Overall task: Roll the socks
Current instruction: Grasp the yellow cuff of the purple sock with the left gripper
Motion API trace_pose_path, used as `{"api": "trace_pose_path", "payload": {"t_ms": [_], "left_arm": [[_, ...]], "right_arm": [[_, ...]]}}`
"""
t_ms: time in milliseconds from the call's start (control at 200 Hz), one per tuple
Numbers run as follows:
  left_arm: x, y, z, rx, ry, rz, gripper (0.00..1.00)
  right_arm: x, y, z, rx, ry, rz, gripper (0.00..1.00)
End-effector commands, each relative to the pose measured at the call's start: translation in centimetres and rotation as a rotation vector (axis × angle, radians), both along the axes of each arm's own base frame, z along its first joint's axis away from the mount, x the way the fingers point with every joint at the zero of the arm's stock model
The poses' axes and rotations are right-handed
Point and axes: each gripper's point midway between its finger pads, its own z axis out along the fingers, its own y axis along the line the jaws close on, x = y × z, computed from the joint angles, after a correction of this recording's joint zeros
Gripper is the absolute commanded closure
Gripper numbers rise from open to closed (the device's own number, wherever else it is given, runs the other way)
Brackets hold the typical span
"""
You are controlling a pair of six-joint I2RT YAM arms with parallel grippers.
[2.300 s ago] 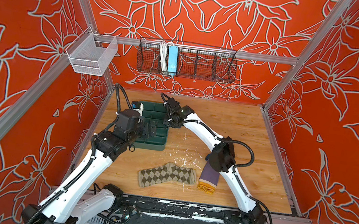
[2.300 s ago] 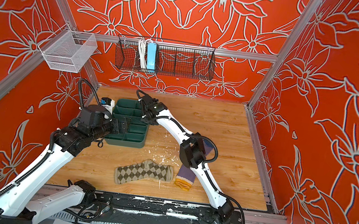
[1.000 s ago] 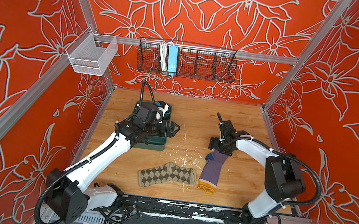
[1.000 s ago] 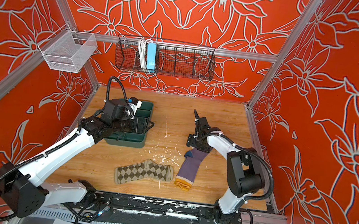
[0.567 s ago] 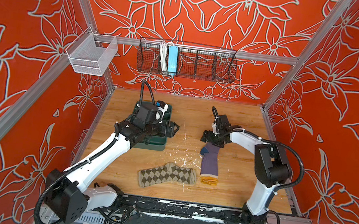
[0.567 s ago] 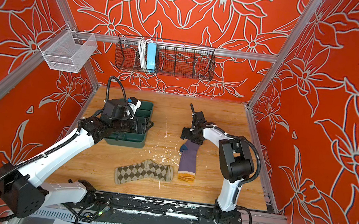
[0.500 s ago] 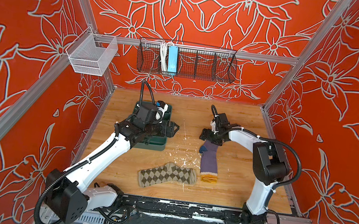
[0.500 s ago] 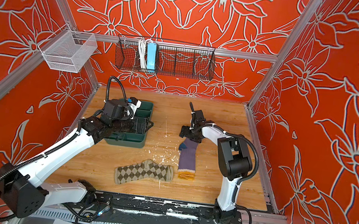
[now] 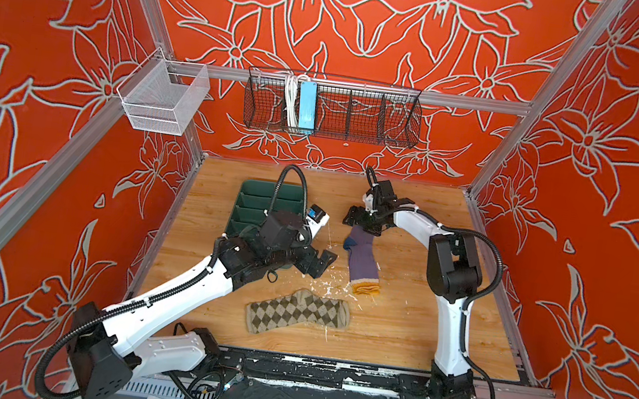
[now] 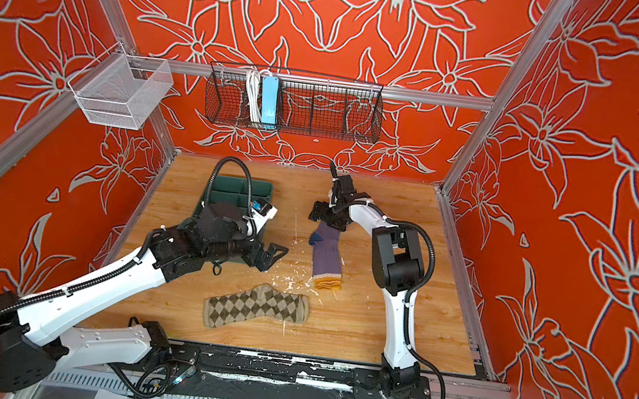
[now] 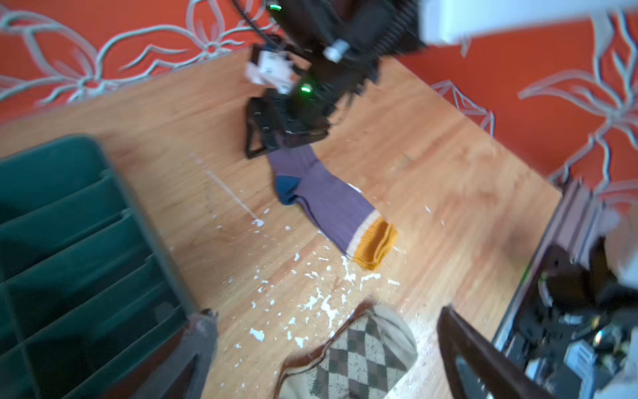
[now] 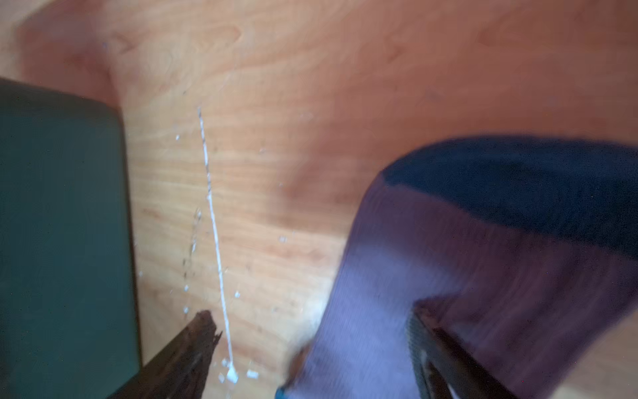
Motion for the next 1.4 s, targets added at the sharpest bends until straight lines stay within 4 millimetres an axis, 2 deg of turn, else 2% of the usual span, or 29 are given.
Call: {"api": "trace_pose_path", "payload": {"t_ms": [0,85,190,320,430,465,555,686,851,971,1291,1391], "left_arm": [[-0.4,-1.2,-0.8,0.172,-0.226,-0.098,0.03],[-2.3,-3.5,-2.4,0.25,-0.351,-0.245,0.03],[-3.0,-5.8,-4.3,0.323,-0.442,-0.329,0.01],[-1.7,-7.8,-6.6,0.378,-0.442,-0.294,0.03],[-2.0,-10.7,-9.1,0.439,-0.524,-0.36,0.04],[-2.2,-11.7,-10.1,0.474,-0.534,-0.397,0.07],[-2.1,-14.0,-12.7,0.589,-0.562,-0.454,0.14],[-0.5,-16.0,-16.1,0.785,-0.572,-0.409,0.19],[-0.5,-17.3,-18.0,0.745,-0.509,-0.405,0.21],[0.0,-16.8,-19.6,0.763,-0.447,-0.398,0.28],[1.0,-14.0,-21.3,0.788,-0.337,-0.409,0.49],[1.2,-13.4,-21.5,0.786,-0.316,-0.407,0.52]], "right_arm": [[-1.5,-0.9,5.7,0.08,-0.009,-0.003,0.13],[-2.6,-3.2,9.8,0.151,-0.057,-0.05,0.14],[-5.0,-8.0,12.5,0.202,-0.091,-0.179,0.15],[-9.1,-14.4,12.7,0.226,-0.096,-0.367,0.15],[-12.5,-17.8,11.8,0.196,-0.098,-0.469,0.14],[-13.3,-18.4,11.5,0.193,-0.094,-0.492,0.14],[-14.7,-18.9,11.2,0.207,-0.083,-0.503,0.14],[-15.5,-19.2,10.7,0.214,-0.066,-0.503,0.14],[-15.6,-19.4,10.4,0.234,-0.061,-0.498,0.14],[-15.7,-19.6,10.4,0.24,-0.061,-0.495,0.14],[-16.0,-19.7,10.5,0.234,-0.064,-0.481,0.14],[-16.1,-19.6,10.8,0.23,-0.073,-0.463,0.14]]}}
